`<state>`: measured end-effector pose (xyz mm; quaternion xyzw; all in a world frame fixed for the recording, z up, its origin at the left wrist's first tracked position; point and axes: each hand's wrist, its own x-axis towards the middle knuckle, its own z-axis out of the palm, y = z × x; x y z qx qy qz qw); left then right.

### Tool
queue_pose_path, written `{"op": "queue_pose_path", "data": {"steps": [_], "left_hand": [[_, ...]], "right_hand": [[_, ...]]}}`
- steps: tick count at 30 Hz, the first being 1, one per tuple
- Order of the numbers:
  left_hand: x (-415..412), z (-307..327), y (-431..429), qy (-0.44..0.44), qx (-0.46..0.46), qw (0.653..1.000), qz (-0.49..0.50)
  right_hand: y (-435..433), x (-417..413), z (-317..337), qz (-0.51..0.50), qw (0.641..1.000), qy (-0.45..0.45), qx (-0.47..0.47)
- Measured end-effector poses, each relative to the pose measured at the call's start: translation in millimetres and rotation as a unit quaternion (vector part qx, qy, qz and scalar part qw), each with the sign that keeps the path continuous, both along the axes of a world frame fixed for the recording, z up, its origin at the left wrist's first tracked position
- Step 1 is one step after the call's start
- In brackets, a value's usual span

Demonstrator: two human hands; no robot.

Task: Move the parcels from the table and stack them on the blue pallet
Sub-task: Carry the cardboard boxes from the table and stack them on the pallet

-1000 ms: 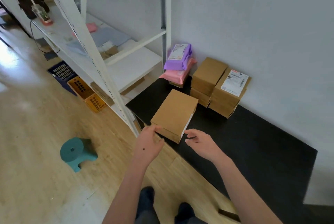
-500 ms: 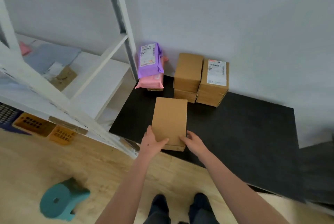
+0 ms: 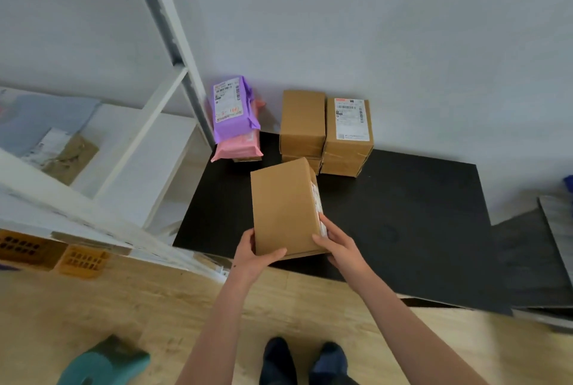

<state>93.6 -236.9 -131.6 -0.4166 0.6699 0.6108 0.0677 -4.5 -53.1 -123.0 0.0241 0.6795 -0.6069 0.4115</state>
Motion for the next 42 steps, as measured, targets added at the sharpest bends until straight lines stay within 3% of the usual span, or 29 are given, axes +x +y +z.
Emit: {"op": "queue_pose_path", "data": {"steps": [9,16,30,42], "left_hand": [[-22.7,43.3,19.8,0.149,0.061,0.987,-0.026],[-22.1,77.2,34.4,0.252,0.090,0.960,-0.083],[-5.1,100.8,120.7,0.236,0.099,0.944,-0.209],[14.4,116.7,274.6,0.236,0.097,0.937,-0.240]], "right_hand": [[28.7,-6.3,83.0,-0.015,0.969,0.243,0.039],[59.4,31.0,115.8,-0.082,0.932,0.348,0.065],[145.1,92.1,124.0,-0.217,0.912,0.336,0.090],[304.1,137.0,139.5,-0.287,0.907,0.302,0.062]]}}
